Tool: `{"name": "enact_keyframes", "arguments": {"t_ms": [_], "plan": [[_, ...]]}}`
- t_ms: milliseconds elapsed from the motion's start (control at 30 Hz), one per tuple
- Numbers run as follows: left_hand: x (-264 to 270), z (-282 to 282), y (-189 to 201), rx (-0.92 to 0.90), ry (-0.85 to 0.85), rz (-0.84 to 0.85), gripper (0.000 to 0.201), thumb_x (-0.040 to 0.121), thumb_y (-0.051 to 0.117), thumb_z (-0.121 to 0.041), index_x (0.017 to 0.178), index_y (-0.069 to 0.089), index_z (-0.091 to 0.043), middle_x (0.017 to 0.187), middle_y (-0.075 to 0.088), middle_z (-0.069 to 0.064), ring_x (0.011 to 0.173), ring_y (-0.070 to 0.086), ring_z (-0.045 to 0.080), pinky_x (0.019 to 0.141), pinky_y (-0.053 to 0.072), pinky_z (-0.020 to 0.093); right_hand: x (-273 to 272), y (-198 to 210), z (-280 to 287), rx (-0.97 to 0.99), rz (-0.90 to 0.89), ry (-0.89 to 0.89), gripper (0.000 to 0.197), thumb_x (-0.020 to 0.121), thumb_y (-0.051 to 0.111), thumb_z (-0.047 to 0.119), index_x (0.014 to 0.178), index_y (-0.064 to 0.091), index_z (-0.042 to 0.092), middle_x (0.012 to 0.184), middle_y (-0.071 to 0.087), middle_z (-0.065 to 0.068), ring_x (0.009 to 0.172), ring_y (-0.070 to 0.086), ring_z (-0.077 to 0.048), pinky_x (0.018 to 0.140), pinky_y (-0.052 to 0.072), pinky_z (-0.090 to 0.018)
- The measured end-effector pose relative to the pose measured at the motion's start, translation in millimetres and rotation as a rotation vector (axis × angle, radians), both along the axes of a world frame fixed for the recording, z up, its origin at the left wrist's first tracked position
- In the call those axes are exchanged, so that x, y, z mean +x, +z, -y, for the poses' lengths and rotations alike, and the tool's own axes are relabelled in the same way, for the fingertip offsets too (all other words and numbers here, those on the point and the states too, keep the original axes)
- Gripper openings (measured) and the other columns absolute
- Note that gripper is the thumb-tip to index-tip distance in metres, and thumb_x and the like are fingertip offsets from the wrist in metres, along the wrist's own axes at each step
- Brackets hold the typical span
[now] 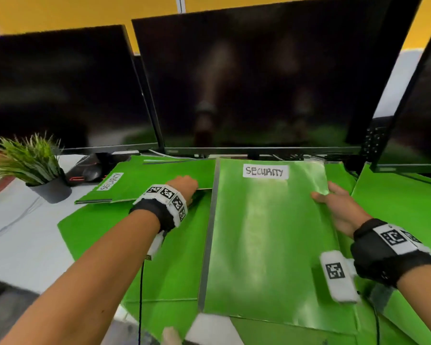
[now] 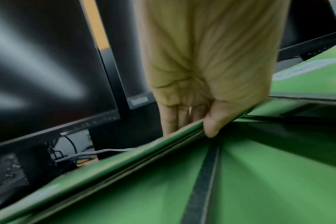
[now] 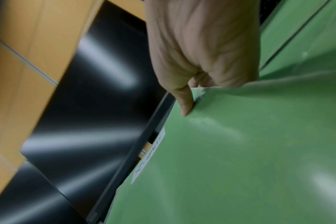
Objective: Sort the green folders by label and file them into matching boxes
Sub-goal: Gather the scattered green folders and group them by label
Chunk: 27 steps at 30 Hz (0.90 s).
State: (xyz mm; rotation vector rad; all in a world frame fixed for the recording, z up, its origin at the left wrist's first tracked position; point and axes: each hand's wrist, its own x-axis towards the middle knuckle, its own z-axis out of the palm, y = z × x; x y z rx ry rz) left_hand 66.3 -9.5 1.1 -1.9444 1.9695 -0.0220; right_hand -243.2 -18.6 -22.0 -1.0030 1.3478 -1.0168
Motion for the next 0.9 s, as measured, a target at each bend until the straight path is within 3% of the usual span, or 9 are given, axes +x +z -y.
{"name": "enact_keyframes", "arguments": {"t_ms": [133, 233, 300, 400, 567, 667, 733, 867, 900], "plan": [[5.7, -32.3, 37.8, -0.248, 0.126, -0.279, 0.034, 0.092, 0.045, -0.002, 0.125, 0.054, -0.008, 0.122, 0.057, 0.017, 0.116, 0.054, 0.032, 0.099, 0.045, 0.037, -10.1, 25.1, -30.4, -0.131, 0.081, 0.025, 0.042, 0.096, 0.043, 0.004, 0.136, 0.041, 0.015, 0.121, 0.053, 0.000, 0.098, 0.054, -0.017, 0.074, 0.045, -0.031], [7.8, -49.0, 58.7, -0.410, 0.155, -0.471, 0.032, 0.093, 0.040, 0.000, 0.116, 0.059, -0.012, 0.112, 0.058, 0.017, 0.118, 0.051, 0.035, 0.094, 0.043, 0.035, -16.7, 38.6, -44.8, -0.201, 0.094, 0.006, 0.038, 0.095, 0.044, 0.006, 0.132, 0.044, 0.014, 0.132, 0.054, -0.008, 0.115, 0.053, -0.028, 0.095, 0.044, -0.049], [7.5, -59.8, 73.1, -0.566, 0.198, -0.607, 0.040, 0.092, 0.038, 0.003, 0.125, 0.057, -0.011, 0.119, 0.059, 0.019, 0.118, 0.051, 0.035, 0.101, 0.042, 0.036, -20.0, 51.8, -57.1, -0.246, 0.115, -0.009, 0.036, 0.095, 0.045, 0.005, 0.129, 0.046, 0.013, 0.129, 0.056, -0.012, 0.117, 0.053, -0.033, 0.098, 0.042, -0.053], [4.6, -71.9, 99.8, -0.828, 0.213, -0.814, 0.038, 0.092, 0.040, 0.003, 0.125, 0.057, -0.005, 0.116, 0.062, 0.024, 0.112, 0.056, 0.037, 0.101, 0.044, 0.037, -24.5, 67.4, -68.6, -0.317, 0.130, -0.033, 0.036, 0.093, 0.047, 0.005, 0.129, 0.048, 0.010, 0.127, 0.057, -0.013, 0.118, 0.053, -0.033, 0.102, 0.039, -0.054], [-1.0, -86.6, 137.0, -1.011, 0.195, -1.070, 0.033, 0.098, 0.040, -0.011, 0.126, 0.054, -0.002, 0.116, 0.062, 0.023, 0.107, 0.058, 0.036, 0.086, 0.045, 0.033, -27.7, 79.0, -74.7, -0.430, 0.152, -0.064, 0.035, 0.093, 0.048, 0.004, 0.128, 0.051, 0.008, 0.127, 0.059, -0.011, 0.115, 0.055, -0.027, 0.106, 0.038, -0.050], [-6.2, -84.2, 137.2, -0.999, 0.147, -1.210, 0.028, 0.099, 0.039, -0.015, 0.120, 0.057, -0.008, 0.105, 0.064, 0.009, 0.098, 0.060, 0.019, 0.094, 0.044, 0.034, -27.8, 88.1, -74.6, -0.524, 0.150, -0.076, 0.036, 0.093, 0.046, 0.002, 0.129, 0.050, 0.006, 0.127, 0.058, -0.011, 0.114, 0.055, -0.025, 0.103, 0.040, -0.047], [-17.9, -86.7, 138.1, -0.983, 0.107, -1.203, 0.025, 0.099, 0.039, -0.014, 0.115, 0.058, -0.011, 0.080, 0.054, -0.006, 0.074, 0.050, 0.005, 0.073, 0.042, 0.025, -29.8, 96.9, -71.4, -0.607, 0.063, -0.106, 0.037, 0.093, 0.048, 0.003, 0.129, 0.050, 0.007, 0.128, 0.057, -0.012, 0.117, 0.054, -0.026, 0.104, 0.040, -0.048], [-44.4, -92.2, 158.1, -0.933, -0.025, -0.934, 0.030, 0.098, 0.042, -0.011, 0.125, 0.054, -0.004, 0.113, 0.062, 0.020, 0.103, 0.059, 0.034, 0.087, 0.048, 0.035, -41.2, 123.8, -63.4, -0.827, -0.258, -0.208, 0.038, 0.090, 0.056, 0.005, 0.127, 0.053, 0.008, 0.127, 0.057, -0.012, 0.116, 0.055, -0.028, 0.102, 0.042, -0.049], [-51.3, -92.4, 165.7, -0.891, -0.075, -0.890, 0.028, 0.098, 0.042, -0.010, 0.122, 0.055, -0.004, 0.109, 0.062, 0.020, 0.095, 0.061, 0.036, 0.079, 0.052, 0.031, -44.0, 133.2, -64.0, -0.878, -0.328, -0.212, 0.039, 0.089, 0.057, 0.006, 0.128, 0.052, 0.009, 0.128, 0.057, -0.011, 0.117, 0.054, -0.027, 0.104, 0.041, -0.047]]}}
